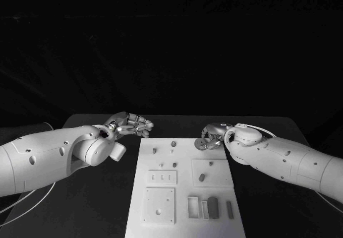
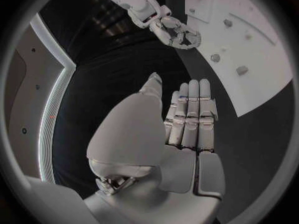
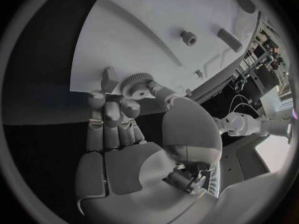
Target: Assemble the parts on the task board
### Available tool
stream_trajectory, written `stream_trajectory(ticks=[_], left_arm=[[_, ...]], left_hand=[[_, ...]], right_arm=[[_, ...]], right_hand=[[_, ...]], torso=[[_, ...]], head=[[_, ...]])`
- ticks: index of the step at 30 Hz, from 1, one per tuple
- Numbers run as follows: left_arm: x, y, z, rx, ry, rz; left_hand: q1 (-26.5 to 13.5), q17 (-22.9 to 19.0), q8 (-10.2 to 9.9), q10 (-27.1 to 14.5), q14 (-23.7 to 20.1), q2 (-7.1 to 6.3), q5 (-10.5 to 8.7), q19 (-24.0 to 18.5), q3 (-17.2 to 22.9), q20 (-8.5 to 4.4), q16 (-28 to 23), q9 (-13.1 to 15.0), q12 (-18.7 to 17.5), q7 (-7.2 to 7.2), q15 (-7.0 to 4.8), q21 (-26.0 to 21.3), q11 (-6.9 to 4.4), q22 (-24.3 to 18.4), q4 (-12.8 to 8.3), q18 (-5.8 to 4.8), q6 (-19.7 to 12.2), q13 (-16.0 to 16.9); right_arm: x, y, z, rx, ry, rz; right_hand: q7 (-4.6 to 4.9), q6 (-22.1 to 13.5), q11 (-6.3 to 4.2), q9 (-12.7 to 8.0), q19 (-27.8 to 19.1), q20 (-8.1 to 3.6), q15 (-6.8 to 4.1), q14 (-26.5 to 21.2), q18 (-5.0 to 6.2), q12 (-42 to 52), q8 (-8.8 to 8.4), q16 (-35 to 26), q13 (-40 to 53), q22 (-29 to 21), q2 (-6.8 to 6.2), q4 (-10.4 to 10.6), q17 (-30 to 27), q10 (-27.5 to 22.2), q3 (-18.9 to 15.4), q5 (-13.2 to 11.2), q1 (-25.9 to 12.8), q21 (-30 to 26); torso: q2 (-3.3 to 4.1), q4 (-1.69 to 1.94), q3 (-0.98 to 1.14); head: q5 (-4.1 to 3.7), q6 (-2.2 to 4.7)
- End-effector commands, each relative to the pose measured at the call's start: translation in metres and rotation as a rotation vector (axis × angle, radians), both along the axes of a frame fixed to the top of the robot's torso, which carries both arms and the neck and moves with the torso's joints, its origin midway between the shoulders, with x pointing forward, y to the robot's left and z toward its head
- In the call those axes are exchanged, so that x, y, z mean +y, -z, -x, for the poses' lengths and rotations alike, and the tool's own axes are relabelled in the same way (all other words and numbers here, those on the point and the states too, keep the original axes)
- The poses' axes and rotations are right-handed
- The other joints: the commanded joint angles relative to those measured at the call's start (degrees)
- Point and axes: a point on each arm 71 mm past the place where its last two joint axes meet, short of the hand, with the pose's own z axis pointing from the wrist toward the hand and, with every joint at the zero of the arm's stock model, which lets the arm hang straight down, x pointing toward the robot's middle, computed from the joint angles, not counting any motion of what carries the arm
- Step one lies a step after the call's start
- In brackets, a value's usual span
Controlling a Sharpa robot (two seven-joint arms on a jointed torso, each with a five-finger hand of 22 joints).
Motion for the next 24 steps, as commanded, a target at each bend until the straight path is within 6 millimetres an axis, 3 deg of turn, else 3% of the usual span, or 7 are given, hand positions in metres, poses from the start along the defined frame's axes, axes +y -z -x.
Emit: stream_trajectory(ticks=[1, 24], left_arm=[[-0.0027, -0.0011, 0.0005, -0.003, 0.017, 0.004], [-0.0026, -0.0010, 0.0008, 0.000, 0.019, 0.003]], left_hand=[[-0.27, 0.05, -0.28, 0.41, 0.40, -0.07, 0.20, 0.19, 0.26, -0.25, -0.31, 0.07, -0.20, 0.17, 0.12, -0.32, 0.12, 0.09, 0.01, 0.89, -0.06, 0.10], [-0.39, 0.08, -0.30, 0.38, 0.39, -0.09, 0.20, 0.17, 0.23, -0.23, -0.35, 0.08, -0.26, 0.19, 0.14, -0.35, 0.15, 0.10, 0.05, 0.87, -0.06, 0.10]], right_arm=[[0.0012, 0.0026, 0.0007, 0.026, -0.018, 0.008], [0.0071, 0.0006, 0.0013, -0.004, -0.025, 0.013]], right_hand=[[0.11, 0.38, -0.36, 0.05, 0.05, -0.52, -0.24, -0.02, 2.59, 0.19, 0.20, 0.21, 0.04, 0.98, 0.35, -0.12, 0.05, -0.11, -0.07, 0.15, -0.01, 0.16], [0.11, 0.38, -0.36, 0.05, 0.05, -0.52, -0.24, -0.02, 2.59, 0.19, 0.20, 0.21, 0.04, 0.98, 0.35, -0.12, 0.05, -0.11, -0.07, 0.15, -0.01, 0.16]], torso=[[0.00, 0.03, -0.03], [-0.02, -0.01, 0.03]], head=[[-0.01, -0.06], [0.15, -0.26]])
